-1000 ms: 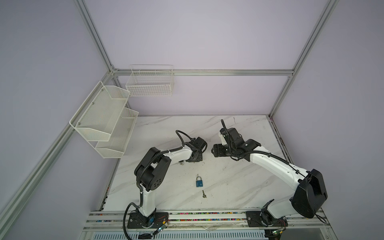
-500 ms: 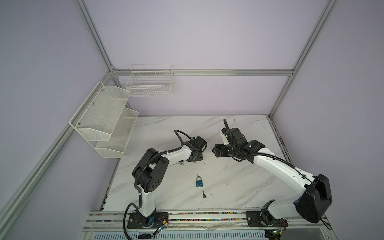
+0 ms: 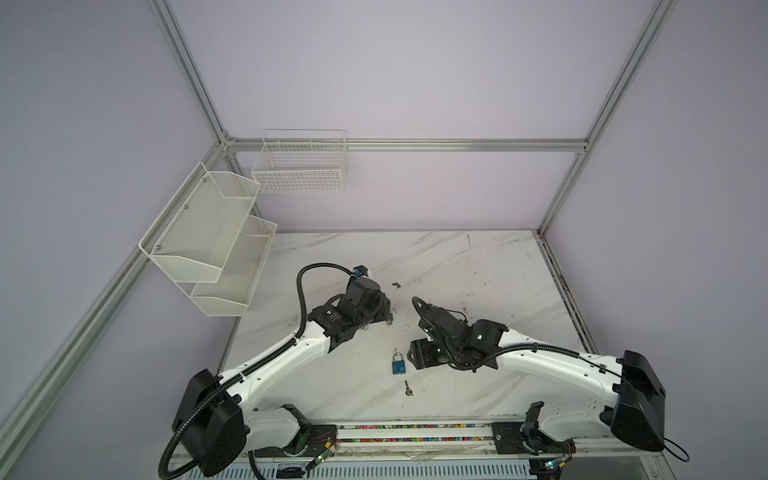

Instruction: Unlock with the key

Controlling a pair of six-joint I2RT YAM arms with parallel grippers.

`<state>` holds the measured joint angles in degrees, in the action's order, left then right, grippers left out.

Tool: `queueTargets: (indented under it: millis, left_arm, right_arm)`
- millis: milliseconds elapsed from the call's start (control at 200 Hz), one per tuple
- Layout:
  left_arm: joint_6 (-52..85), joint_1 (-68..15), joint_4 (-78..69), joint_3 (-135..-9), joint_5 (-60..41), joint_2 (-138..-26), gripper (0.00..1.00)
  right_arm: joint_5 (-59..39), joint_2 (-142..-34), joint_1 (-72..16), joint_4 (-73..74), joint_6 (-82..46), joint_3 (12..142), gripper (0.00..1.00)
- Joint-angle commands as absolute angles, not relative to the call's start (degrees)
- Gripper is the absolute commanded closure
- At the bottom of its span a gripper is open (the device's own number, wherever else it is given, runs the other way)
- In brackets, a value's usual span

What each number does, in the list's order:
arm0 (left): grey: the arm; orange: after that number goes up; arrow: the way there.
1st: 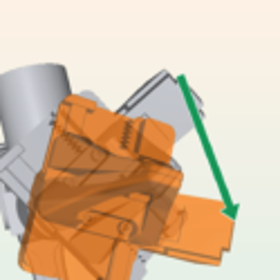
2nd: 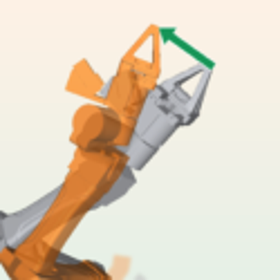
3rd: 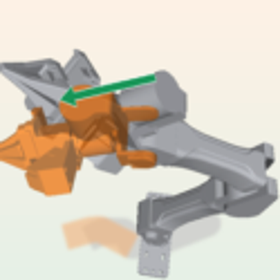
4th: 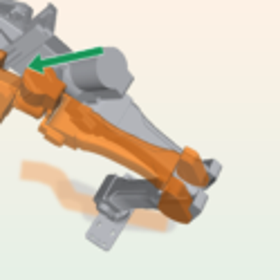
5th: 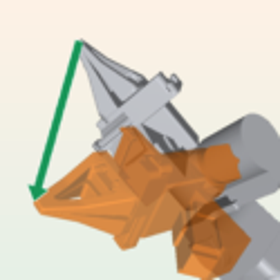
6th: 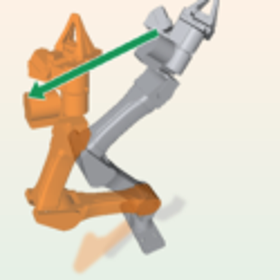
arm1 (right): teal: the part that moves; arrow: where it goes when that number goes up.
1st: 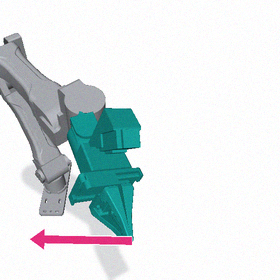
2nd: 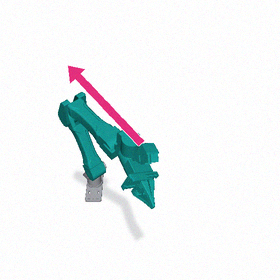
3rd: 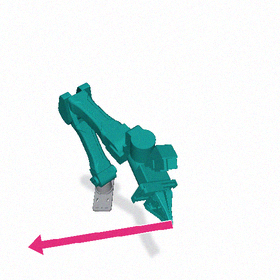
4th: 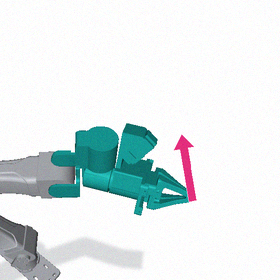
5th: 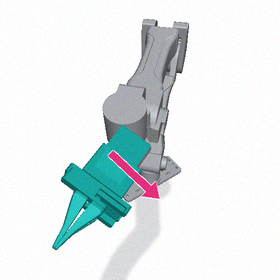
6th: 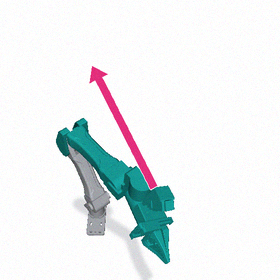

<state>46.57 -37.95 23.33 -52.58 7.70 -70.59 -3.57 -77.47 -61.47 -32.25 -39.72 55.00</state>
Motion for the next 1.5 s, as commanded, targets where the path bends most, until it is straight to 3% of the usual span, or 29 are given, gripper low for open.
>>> queueTargets:
  millis: [0, 240, 780, 1185, 1495]
  left_arm:
    - [48.5, -37.5, 20.9, -47.0, 5.9, -66.3, 0.54]
    - [54.0, -37.5, 16.7, -39.5, 5.6, -59.0, 0.54]
    - [57.4, -37.5, 16.5, -36.5, 8.5, -55.9, 0.53]
    - [58.2, -37.2, 16.7, -35.7, 9.4, -55.6, 0.53]
    - [58.9, -36.8, 15.3, -35.6, 8.1, -56.6, 0.53]
  right_arm:
    - [-2.2, -76.8, -65.4, -30.2, -46.0, 50.8, 0.38]
    - [-2.2, -82.1, -71.4, -26.4, -43.3, 49.2, 0.48]
    - [0.9, -91.9, -72.7, -25.2, -35.4, 52.8, 0.66]
    - [0.9, -94.5, -73.2, -24.9, -33.8, 52.1, 0.73]
    - [1.6, -93.1, -73.2, -25.9, -33.7, 51.0, 0.89]
